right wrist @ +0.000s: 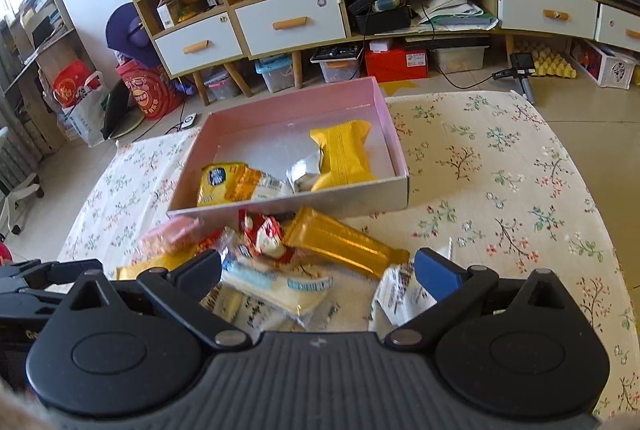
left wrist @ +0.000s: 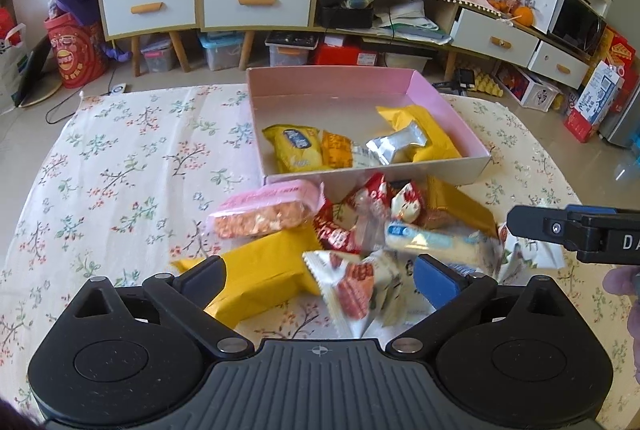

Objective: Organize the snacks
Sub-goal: 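Move both open tools back toward the snack pile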

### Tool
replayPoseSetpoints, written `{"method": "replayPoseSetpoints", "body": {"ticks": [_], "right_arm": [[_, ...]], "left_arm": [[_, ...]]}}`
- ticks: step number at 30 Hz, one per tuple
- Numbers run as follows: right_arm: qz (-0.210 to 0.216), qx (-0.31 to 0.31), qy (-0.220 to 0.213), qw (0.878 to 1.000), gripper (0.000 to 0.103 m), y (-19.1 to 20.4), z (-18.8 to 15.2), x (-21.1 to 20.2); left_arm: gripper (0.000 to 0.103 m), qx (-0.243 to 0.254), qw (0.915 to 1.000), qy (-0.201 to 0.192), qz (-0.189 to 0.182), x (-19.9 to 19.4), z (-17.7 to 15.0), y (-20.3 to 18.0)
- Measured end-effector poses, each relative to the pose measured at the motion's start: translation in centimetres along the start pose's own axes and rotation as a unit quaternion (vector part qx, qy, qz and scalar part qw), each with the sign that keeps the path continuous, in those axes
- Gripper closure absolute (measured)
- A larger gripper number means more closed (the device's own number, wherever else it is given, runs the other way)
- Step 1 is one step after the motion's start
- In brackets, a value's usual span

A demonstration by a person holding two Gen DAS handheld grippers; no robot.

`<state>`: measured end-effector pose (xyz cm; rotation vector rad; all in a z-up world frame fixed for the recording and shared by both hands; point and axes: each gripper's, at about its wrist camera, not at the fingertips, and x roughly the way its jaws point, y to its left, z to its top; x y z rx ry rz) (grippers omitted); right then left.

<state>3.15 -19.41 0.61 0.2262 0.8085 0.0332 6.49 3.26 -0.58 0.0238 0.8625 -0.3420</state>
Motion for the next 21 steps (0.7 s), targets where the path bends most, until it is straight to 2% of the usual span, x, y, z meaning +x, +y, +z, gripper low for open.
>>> {"method": "replayPoseSetpoints", "body": {"ticks": [6,11,21], "right_arm": [[-0.022,0.005,0.011,1.0,0.0,-0.9,-2.1,0.7],[-0.035,-0.002,0.002,0.999,0.0,-1.5,-3.0,0.6],[-0.033,-0.043,0.003,0.999,0.0,-2.3,-5.0,0.5]], "left_arm": [[0.002,0.019,0.9998,-0.009,-0.001,-0.3,-2.1,-0.2],[0.002,0.038,0.9991,-0.02,0.0,-0.3,-3.3,-0.3],[0.002,0.055,0.9973,-0.045,-0.018,0.4,-5.2,-1.1]]}}
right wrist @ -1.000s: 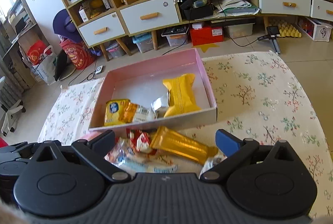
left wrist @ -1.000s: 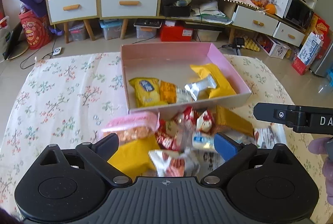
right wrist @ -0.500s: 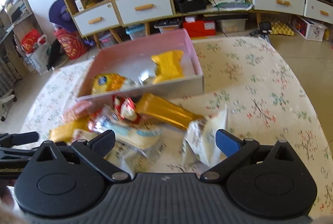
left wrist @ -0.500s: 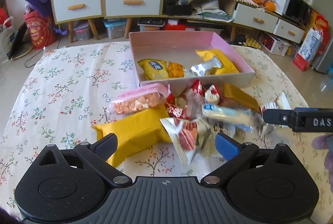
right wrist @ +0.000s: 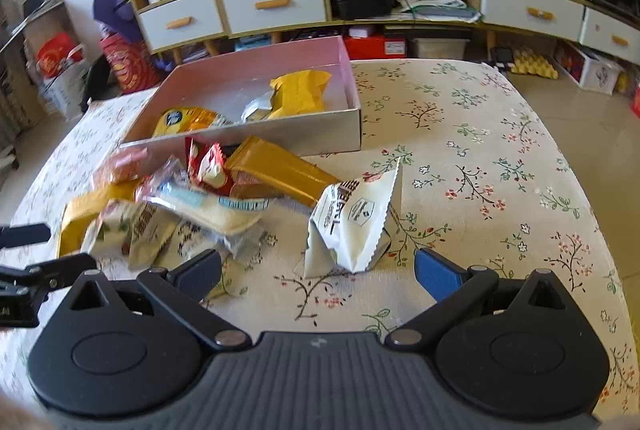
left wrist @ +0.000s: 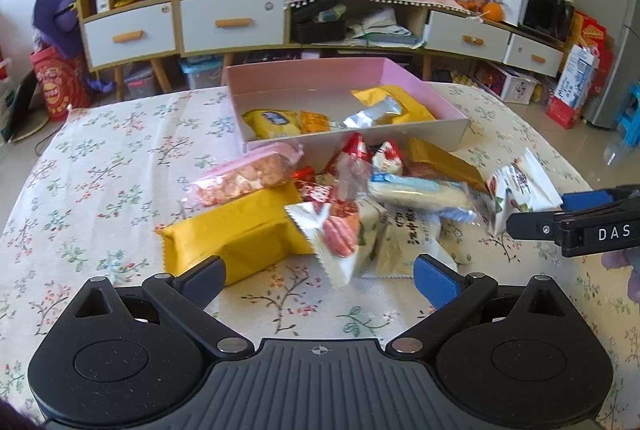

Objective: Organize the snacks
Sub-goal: 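Move both open tools back toward the snack pile, then grasp the white printed pouch with right tool while left tool grasps white nut pack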

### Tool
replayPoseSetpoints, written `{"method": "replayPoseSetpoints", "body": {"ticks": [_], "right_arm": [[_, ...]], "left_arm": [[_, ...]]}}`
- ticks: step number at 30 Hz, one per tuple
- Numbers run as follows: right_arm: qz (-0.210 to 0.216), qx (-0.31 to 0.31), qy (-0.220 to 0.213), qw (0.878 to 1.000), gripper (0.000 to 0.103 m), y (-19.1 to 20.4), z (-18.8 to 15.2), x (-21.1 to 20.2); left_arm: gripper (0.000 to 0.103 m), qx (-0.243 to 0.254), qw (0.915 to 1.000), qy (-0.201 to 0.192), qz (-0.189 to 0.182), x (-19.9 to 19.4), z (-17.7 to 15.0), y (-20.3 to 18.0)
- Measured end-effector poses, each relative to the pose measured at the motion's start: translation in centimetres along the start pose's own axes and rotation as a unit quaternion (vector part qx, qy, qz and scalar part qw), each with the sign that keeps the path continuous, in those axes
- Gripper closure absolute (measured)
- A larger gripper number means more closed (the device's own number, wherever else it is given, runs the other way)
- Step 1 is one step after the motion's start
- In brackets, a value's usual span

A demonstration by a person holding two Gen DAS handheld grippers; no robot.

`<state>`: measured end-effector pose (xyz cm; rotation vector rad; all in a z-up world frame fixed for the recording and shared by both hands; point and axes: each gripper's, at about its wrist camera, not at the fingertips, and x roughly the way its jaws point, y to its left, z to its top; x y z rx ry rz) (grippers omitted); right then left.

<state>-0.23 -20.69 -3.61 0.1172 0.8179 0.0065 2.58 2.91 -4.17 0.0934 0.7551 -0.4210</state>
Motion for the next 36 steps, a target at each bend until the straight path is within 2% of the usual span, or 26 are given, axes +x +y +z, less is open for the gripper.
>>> {"method": "replayPoseSetpoints", "body": {"ticks": [9,20,25,36], "right_arm": [[-0.001,-0.009,0.017,1.0,0.0,-0.9,-0.7,1.0],[-0.004,-0.002,0.028,1.0,0.0,-1.2,-0.1,2.3],[-0.006,0.0,0.029,1.0,0.002,-1.1,0.3,2.8],[-0.01,0.011,0.033,0.999,0.021,-1.3,0.8,3.1]], "left_arm": [[0.003,0.002,0.9998,-0.014,-0.015,1.5,0.2,-1.5],[0.008,0.014,0.9998,-0.014,-0.001,3.4,0.8,-2.9],[0.016,0.002,0.9999,-0.006,0.009,3.9,1.1,-2.8],[0.038,-0.013,0.9998,0.001,0.017,4.2,1.3,-2.2]]}}
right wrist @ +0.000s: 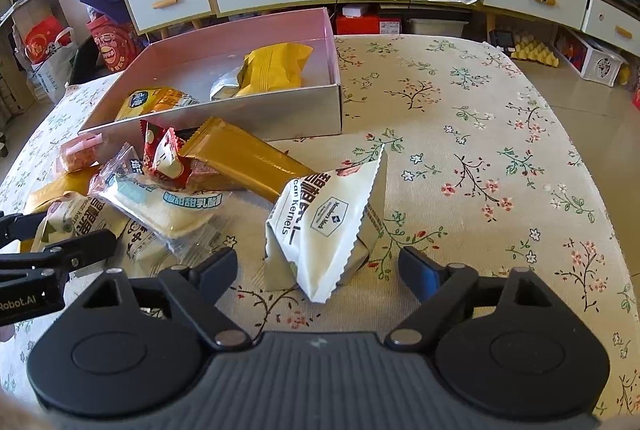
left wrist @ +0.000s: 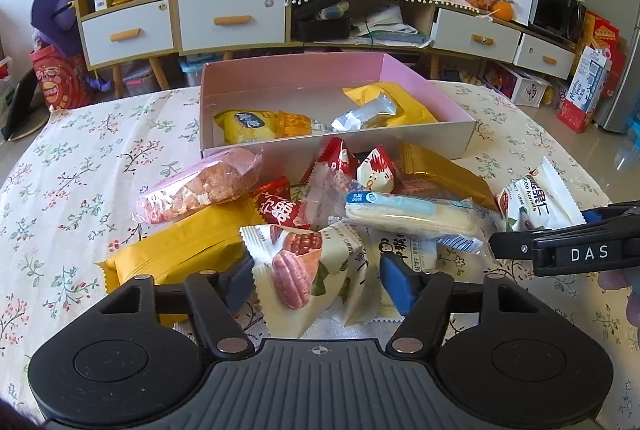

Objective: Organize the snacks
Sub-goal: 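Grasp the white printed pouch with right tool while left tool grasps white nut pack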

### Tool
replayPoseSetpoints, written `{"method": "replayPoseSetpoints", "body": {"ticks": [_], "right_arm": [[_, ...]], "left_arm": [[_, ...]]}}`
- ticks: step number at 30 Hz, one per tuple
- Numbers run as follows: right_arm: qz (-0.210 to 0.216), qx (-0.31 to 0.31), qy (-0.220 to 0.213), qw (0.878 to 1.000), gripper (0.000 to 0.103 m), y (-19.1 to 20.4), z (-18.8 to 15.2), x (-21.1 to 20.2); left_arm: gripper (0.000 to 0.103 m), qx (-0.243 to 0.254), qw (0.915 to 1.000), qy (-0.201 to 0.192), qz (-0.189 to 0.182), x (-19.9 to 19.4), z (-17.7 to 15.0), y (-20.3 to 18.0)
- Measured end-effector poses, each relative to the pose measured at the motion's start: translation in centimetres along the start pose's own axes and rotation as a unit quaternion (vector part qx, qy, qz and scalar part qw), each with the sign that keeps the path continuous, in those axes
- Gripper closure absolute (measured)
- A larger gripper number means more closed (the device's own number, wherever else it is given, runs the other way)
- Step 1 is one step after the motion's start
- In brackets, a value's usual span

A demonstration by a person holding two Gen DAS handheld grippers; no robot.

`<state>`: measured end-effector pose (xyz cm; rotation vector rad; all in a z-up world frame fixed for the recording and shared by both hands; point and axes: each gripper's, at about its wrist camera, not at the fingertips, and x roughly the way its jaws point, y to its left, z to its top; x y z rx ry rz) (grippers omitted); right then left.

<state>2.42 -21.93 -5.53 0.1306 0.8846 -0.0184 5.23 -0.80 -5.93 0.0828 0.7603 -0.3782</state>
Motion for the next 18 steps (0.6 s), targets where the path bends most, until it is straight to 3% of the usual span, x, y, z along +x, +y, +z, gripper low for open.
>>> {"method": "replayPoseSetpoints", "body": {"ticks": [10,18], "right_arm": [[-0.002,0.003,-0.001,1.0,0.037,0.13,0.13,0.13],[-0.005,0.009,-0.004,1.0,0.052,0.12,0.24,-0.09]], "left_arm": [[0.051,-0.004,1.0,0.005,-0.002,-0.2,0.24,0.12],[0.053,-0.002,1.0,0.008,-0.002,-0.28,0.33,-0.01]]}}
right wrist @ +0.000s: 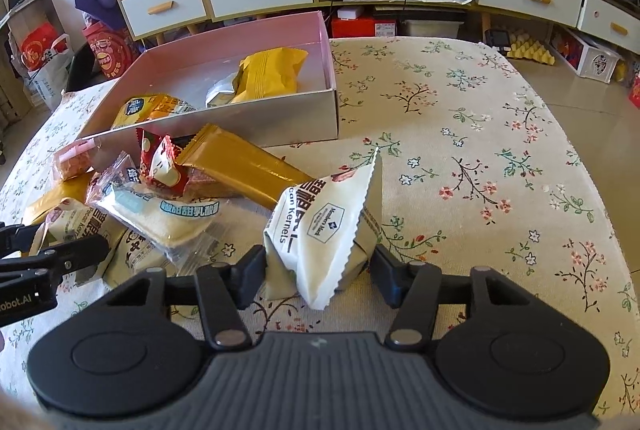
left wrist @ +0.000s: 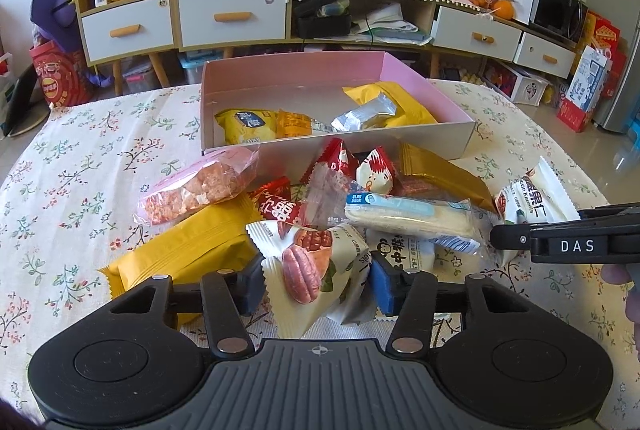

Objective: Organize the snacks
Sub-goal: 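Grasp the white printed pouch with right tool while left tool grasps white nut pack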

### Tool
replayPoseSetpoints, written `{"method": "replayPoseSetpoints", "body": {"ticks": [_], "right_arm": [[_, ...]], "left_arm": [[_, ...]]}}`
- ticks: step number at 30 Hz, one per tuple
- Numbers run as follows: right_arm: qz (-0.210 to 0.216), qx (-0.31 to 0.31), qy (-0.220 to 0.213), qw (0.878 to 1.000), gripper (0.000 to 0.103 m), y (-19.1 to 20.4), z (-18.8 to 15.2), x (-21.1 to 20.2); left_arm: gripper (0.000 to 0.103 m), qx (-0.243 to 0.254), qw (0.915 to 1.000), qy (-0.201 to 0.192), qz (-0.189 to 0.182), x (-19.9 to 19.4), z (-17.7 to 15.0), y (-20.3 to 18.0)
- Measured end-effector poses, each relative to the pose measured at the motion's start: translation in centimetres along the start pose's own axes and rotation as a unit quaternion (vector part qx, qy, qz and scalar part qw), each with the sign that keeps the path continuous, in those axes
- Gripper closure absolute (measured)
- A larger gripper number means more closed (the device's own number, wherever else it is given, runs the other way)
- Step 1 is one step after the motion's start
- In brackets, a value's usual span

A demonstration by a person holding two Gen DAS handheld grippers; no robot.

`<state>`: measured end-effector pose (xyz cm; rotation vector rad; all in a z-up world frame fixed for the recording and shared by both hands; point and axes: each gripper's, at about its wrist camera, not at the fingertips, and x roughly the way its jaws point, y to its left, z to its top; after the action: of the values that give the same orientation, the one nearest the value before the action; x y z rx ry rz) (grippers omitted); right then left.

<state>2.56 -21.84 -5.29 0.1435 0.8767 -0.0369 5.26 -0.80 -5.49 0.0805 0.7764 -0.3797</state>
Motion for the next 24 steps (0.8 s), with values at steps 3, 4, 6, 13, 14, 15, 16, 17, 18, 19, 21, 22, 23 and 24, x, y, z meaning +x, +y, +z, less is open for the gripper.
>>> {"method": "replayPoseSetpoints", "body": {"ticks": [3,4,6,13,14,15,16,17,18,19,21,22,23,24], "right_arm": [[0.001,0.002,-0.002,1.0,0.054,-0.1,0.1,-0.1],[0.001,0.004,-0.002,1.0,0.055,-0.1,0.1,-0.1],[0.001,0.007,0.0,1.0,0.056,-0.2,0.1,-0.2],[0.009,0.011,-0.003,1.0,0.057,-0.4,0.3,-0.5],[0.01,0.012,-0.003,1.0,0.057,-0.5,0.3,-0.6],[0.01,0.014,-0.003,1.0,0.057,-0.5,0.3,-0.7],[0.011,0.015,-0.003,1.0,0.057,-0.6,0.4,-0.8],[0.011,0.016,-0.003,1.0,0.057,-0.6,0.5,-0.8],[0.011,0.017,-0.003,1.0,0.057,-0.7,0.5,-0.9],[0.011,0.019,-0.004,1.0,0.057,-0.7,0.6,-1.0],[0.013,0.023,-0.003,1.0,0.057,-0.8,0.7,-1.1],[0.015,0.025,-0.003,1.0,0.057,-0.9,0.8,-1.2],[0.016,0.027,-0.003,1.0,0.057,-1.0,0.9,-1.3],[0.017,0.029,-0.004,0.999,0.057,-1.0,1.0,-1.4]], "left_arm": [[0.054,-0.002,1.0,0.001,-0.002,0.0,0.0,0.1],[0.054,-0.003,1.0,0.003,-0.003,-0.1,0.1,0.1],[0.055,-0.004,1.0,0.004,-0.006,-0.1,0.1,0.1],[0.056,-0.01,0.9998,0.009,-0.014,-0.5,0.1,0.4],[0.056,-0.011,0.9998,0.009,-0.015,-0.6,0.2,0.4],[0.056,-0.011,0.9997,0.01,-0.017,-0.7,0.2,0.5],[0.056,-0.012,0.9997,0.01,-0.018,-0.8,0.3,0.5],[0.056,-0.014,0.9997,0.011,-0.02,-0.9,0.3,0.5],[0.056,-0.015,0.9996,0.011,-0.021,-1.0,0.3,0.6],[0.056,-0.016,0.9995,0.012,-0.022,-1.1,0.4,0.6],[0.057,-0.02,0.9994,0.014,-0.023,-1.3,0.5,0.7],[0.057,-0.023,0.9993,0.015,-0.024,-1.3,0.5,0.8],[0.057,-0.027,0.9991,0.017,-0.027,-1.4,0.6,0.9],[0.058,-0.032,0.9989,0.019,-0.03,-1.5,0.6,1.0]]}}
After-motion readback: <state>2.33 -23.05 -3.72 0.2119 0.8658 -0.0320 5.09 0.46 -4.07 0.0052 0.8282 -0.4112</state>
